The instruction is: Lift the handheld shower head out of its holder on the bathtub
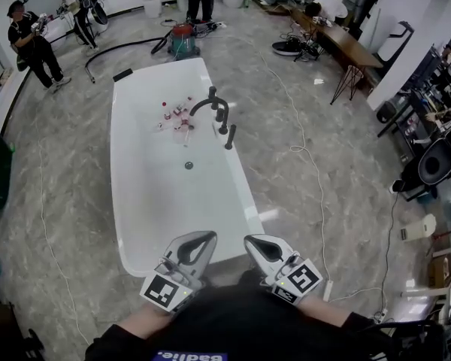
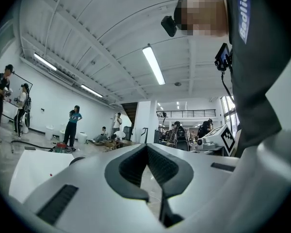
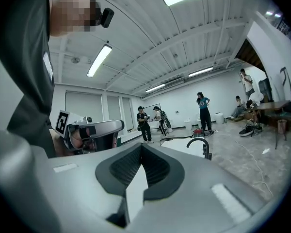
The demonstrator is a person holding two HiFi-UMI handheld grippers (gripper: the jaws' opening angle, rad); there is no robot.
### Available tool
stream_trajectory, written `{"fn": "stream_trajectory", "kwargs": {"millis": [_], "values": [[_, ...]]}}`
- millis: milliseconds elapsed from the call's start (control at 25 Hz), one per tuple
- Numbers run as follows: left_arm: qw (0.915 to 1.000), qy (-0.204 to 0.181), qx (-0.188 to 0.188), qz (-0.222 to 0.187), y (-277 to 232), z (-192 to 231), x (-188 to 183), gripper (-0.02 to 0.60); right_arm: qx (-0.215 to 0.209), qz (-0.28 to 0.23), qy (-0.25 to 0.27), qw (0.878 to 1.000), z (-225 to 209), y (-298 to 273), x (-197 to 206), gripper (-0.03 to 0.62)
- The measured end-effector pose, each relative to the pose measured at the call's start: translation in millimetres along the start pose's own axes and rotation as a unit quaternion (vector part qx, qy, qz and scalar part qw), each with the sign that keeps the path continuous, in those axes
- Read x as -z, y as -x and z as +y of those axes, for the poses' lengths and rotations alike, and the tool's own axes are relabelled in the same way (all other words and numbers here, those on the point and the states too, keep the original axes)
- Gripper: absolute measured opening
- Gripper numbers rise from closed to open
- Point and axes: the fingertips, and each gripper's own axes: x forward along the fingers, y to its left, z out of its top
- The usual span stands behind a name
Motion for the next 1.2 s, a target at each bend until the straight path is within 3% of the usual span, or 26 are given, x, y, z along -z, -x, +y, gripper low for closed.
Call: {"fn": "stream_trajectory", "kwargs": {"millis": [560, 720, 960, 1200], "values": [[0.9974, -0.024, -0.067, -0.011, -120.8, 21.9, -8.2, 0.005, -0.051, -0.012, -0.007, 0.999, -115.6, 4.8, -25.5, 0.002], [0.9957, -0.034, -0.081, 0.030, -153.3, 35.3, 12.1, 0.005, -0.050, -0.015, -0.022, 0.998, -145.4, 14.9, -22.9, 0.002], [0.9920, -0.035, -0.108, 0.055, -209.7, 81.3, 31.1, 0.005, -0.039, -0.009, -0.033, 0.999, -187.8, 21.3, -16.4, 0.002], [0.9915, -0.036, -0.100, 0.076, -256.2, 114.7, 62.7, 0.006, -0.030, 0.003, -0.046, 0.998, -223.9, 24.6, -7.1, 0.003]]}}
